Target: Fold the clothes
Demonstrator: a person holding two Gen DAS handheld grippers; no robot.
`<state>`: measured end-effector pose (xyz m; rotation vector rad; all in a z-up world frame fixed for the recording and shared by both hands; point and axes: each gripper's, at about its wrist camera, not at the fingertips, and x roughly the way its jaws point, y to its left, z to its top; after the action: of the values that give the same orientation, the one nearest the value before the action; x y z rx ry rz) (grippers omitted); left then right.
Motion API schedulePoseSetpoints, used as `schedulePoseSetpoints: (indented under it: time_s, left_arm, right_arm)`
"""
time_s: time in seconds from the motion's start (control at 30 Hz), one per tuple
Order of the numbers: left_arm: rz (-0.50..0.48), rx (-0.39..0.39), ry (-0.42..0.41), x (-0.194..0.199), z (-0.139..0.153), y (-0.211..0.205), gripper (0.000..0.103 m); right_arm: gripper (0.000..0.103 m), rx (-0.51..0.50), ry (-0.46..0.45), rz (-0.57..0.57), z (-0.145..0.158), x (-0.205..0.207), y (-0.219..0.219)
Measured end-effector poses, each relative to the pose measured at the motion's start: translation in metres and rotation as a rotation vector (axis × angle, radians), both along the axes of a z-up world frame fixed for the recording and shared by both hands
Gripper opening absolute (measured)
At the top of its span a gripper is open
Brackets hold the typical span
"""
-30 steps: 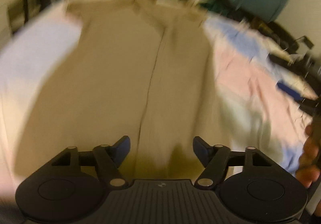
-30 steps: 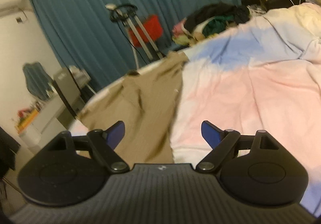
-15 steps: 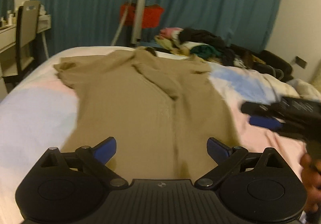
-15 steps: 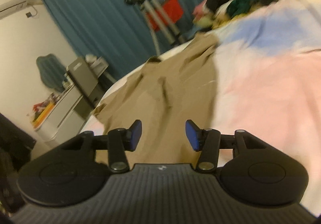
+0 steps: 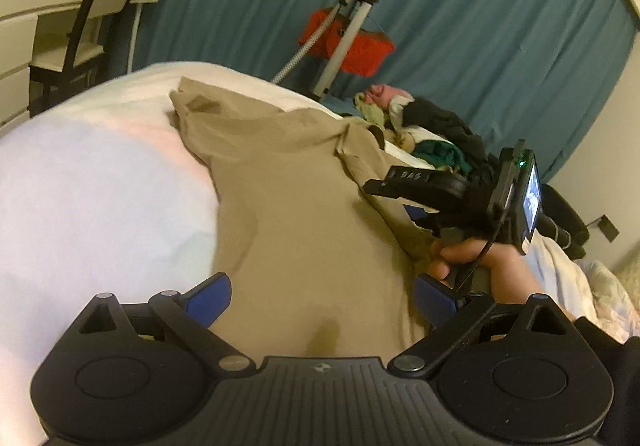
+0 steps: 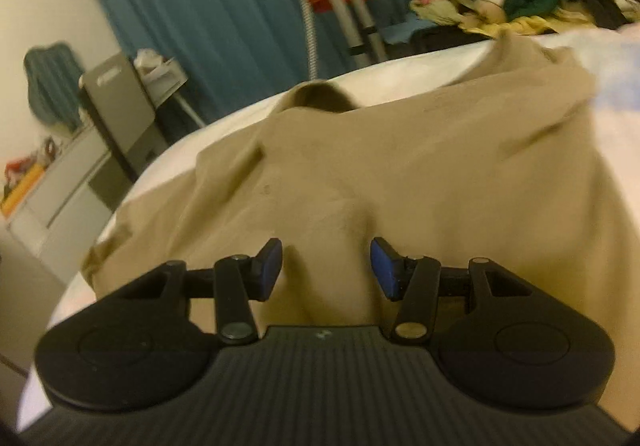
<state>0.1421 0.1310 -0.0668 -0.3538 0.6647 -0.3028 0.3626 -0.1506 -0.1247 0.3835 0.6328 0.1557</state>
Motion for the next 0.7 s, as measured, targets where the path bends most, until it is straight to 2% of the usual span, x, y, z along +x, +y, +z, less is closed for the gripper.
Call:
schedulePoseSetpoints:
  time_s: [0.13,0.27,0.4,0.43,0.53,0.57,0.63,0.7]
  left_arm:
    - [0.006,-0.01,-0.014,0.0,0.003,0.005,0.099]
    - [0.014,-0.015,-0.031,-0.017,0.015,0.014,0.099]
    - [0.042,-0.006,-0.045,-0.038,0.025,0.022,0.099]
    - [0.049,-0.007,-0.046,-0.041,0.027,0.023,0.099]
    - [0.066,0.007,-0.056,-0.043,0.03,0.027,0.099]
    - [0.074,0.014,-0.062,-0.042,0.031,0.028,0.099]
    - [0.094,0.029,-0.069,-0.04,0.03,0.03,0.099]
    - [0.112,0.031,-0.055,-0.036,0.026,0.032,0.099]
  right_arm:
    - [0.053,-0.022,-0.051,0.144,0.017,-0.006,0.034]
    - [0.053,-0.043,-0.101,0.292,0.035,-0.012,0.068]
    - [0.053,-0.144,-0.155,0.395,0.059,-0.007,0.115]
    - [0.057,-0.174,-0.164,0.423,0.062,-0.004,0.129]
    - [0.068,-0.265,-0.172,0.507,0.057,0.004,0.172]
    - [0.075,-0.292,-0.17,0.531,0.053,0.008,0.186]
    - [0.075,-0.35,-0.165,0.572,0.043,0.017,0.214]
    - [0.075,-0.406,-0.18,0.553,0.031,0.027,0.23]
